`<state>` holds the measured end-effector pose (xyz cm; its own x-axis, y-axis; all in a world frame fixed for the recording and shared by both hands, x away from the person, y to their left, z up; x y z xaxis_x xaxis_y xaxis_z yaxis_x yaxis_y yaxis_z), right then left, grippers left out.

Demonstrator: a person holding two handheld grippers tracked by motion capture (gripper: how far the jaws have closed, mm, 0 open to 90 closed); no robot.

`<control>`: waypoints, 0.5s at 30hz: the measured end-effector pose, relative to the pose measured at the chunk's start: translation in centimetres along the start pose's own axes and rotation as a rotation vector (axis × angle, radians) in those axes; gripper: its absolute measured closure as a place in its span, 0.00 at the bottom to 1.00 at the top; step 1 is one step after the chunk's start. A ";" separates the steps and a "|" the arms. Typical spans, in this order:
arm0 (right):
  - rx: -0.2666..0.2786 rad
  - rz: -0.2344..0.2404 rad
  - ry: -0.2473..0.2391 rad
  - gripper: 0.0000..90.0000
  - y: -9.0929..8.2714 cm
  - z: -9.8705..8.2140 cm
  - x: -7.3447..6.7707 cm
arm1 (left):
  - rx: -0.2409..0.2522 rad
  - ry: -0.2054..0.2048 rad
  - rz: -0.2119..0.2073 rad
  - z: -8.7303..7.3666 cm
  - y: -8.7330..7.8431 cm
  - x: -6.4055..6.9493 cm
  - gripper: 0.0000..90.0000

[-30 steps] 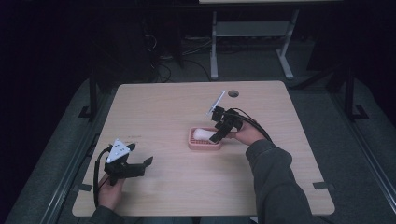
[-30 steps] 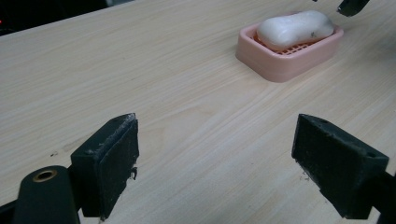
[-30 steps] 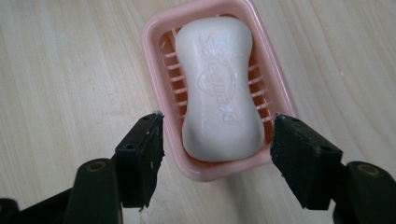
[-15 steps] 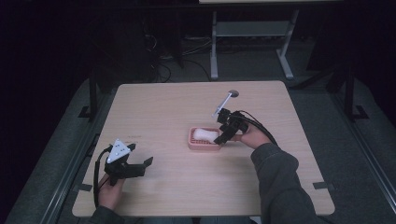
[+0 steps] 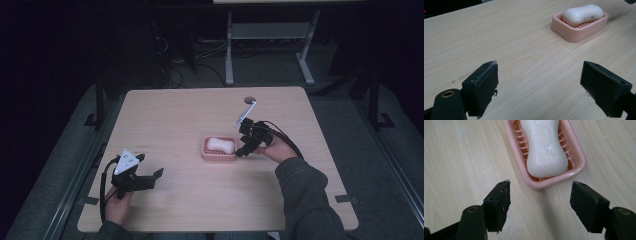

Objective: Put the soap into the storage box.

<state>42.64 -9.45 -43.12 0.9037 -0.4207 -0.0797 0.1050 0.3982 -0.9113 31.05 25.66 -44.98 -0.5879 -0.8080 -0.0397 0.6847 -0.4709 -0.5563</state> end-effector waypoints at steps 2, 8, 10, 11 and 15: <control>0.007 0.001 0.005 0.36 -0.3 -0.3 0.0 | -0.001 -0.001 0.002 0.0 0.0 0.0 0.16; 0.003 -0.007 0.010 0.34 -0.8 -0.7 -0.2 | -0.002 0.004 0.001 0.0 0.0 0.0 0.16; 0.001 -0.012 0.007 0.34 -0.9 -0.8 -0.3 | -0.003 0.004 0.002 0.0 0.0 0.0 0.16; 0.002 -0.013 0.009 0.34 -1.0 -0.9 -0.3 | -0.003 0.004 0.002 0.0 0.0 0.0 0.16; 0.015 -0.013 0.014 0.33 -1.2 -1.2 -0.5 | -0.002 0.003 0.002 0.0 0.0 0.0 0.16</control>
<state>41.59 -10.70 -42.50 0.8964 -0.4371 -0.0738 0.1226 0.4045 -0.9063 31.05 25.68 -45.00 -0.5878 -0.8078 -0.0437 0.6853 -0.4685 -0.5575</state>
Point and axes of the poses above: each handheld gripper's, and its own axes: y roughly forward along the jaws, z roughly out of its top, x roughly to its right, the point moved 4 cm from there along y, roughly forward along the jaws, and after that the axes turned 3 degrees about -x, right-handed, at the moved point
